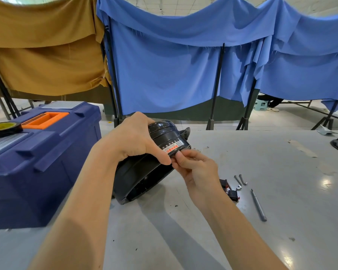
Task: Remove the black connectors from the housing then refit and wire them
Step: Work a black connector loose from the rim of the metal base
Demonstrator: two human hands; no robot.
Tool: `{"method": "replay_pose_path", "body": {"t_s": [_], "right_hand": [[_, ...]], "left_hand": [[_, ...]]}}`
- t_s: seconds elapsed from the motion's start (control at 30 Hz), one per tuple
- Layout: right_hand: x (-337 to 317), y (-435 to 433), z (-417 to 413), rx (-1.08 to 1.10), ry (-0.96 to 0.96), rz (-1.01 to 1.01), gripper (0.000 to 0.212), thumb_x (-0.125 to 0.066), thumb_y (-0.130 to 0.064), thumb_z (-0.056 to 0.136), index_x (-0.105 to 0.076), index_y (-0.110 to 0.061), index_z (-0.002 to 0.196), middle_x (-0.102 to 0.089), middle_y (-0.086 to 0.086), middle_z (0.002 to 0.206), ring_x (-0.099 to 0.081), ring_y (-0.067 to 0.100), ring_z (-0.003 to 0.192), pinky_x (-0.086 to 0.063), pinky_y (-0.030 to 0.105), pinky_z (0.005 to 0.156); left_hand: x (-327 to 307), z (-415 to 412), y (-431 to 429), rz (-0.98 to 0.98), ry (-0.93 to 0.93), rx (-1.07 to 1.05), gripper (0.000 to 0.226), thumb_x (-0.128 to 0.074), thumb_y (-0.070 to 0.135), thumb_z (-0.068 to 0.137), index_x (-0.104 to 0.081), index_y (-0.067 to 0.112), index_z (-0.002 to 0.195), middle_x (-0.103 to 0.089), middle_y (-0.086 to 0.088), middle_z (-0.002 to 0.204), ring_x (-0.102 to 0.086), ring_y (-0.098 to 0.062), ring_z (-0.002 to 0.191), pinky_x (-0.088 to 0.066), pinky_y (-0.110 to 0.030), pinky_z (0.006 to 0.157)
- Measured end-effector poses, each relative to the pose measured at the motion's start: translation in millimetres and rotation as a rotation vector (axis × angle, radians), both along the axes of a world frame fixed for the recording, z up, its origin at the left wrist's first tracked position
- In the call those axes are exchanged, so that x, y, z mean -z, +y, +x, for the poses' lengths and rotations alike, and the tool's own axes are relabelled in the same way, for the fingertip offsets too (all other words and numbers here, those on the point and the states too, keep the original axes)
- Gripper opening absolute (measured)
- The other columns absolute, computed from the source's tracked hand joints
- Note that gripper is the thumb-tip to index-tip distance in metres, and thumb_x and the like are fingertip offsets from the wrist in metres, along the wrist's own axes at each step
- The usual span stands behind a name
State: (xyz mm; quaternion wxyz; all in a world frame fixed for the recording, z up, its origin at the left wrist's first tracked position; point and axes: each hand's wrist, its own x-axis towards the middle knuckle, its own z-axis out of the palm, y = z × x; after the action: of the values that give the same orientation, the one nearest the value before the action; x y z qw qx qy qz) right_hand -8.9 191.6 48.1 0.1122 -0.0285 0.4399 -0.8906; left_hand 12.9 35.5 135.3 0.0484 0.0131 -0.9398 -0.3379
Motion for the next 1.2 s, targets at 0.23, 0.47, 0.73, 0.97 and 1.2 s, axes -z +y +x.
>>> {"method": "replay_pose_path", "body": {"t_s": [0.23, 0.47, 0.73, 0.97, 1.2], "right_hand": [[6, -6, 0, -0.243, -0.300, -0.312, 0.008, -0.069, 0.000, 0.062, -0.074, 0.003, 0.067, -0.066, 0.014, 0.076, -0.063, 0.014, 0.052, -0.056, 0.018, 0.051], [1, -9, 8, -0.176, -0.398, -0.311, 0.006, -0.070, -0.002, 0.064, -0.075, 0.002, 0.063, -0.072, 0.013, 0.075, -0.067, 0.016, 0.064, -0.057, 0.023, 0.064], [-10, 4, 13, 0.071, -0.439, -0.143, 0.011, -0.060, 0.013, 0.084, -0.064, 0.008, 0.093, -0.069, 0.022, 0.095, -0.066, 0.027, 0.079, -0.056, 0.033, 0.065], [-12, 24, 18, -0.063, -0.428, -0.084, 0.017, -0.049, 0.015, 0.089, -0.062, 0.011, 0.099, -0.069, 0.025, 0.091, -0.066, 0.031, 0.078, -0.054, 0.037, 0.066], [3, 34, 20, -0.115, -0.436, -0.025, 0.012, -0.054, 0.006, 0.091, -0.065, 0.011, 0.093, -0.072, 0.023, 0.082, -0.066, 0.032, 0.084, -0.053, 0.039, 0.070]], "left_hand": [[2, 5, 5, -0.036, 0.014, 0.022, 0.072, -0.094, 0.037, 0.043, -0.066, 0.023, 0.107, -0.070, 0.004, 0.092, -0.066, -0.016, 0.086, -0.059, -0.037, 0.077], [4, 8, 11, -0.059, 0.057, 0.017, 0.068, -0.094, 0.039, 0.042, -0.068, 0.022, 0.103, -0.071, 0.003, 0.089, -0.067, -0.017, 0.084, -0.059, -0.040, 0.078], [18, 5, 28, -0.199, 0.156, -0.031, 0.062, -0.091, 0.046, 0.042, -0.062, 0.026, 0.094, -0.065, 0.006, 0.086, -0.062, -0.017, 0.081, -0.057, -0.040, 0.074], [35, 5, 40, -0.346, 0.189, -0.069, 0.057, -0.086, 0.045, 0.046, -0.057, 0.025, 0.092, -0.060, 0.006, 0.083, -0.057, -0.017, 0.077, -0.052, -0.035, 0.067], [56, 9, 61, -0.578, 0.166, -0.126, 0.066, -0.083, 0.046, 0.053, -0.050, 0.024, 0.106, -0.057, 0.006, 0.095, -0.051, -0.019, 0.083, -0.040, -0.032, 0.066]]}}
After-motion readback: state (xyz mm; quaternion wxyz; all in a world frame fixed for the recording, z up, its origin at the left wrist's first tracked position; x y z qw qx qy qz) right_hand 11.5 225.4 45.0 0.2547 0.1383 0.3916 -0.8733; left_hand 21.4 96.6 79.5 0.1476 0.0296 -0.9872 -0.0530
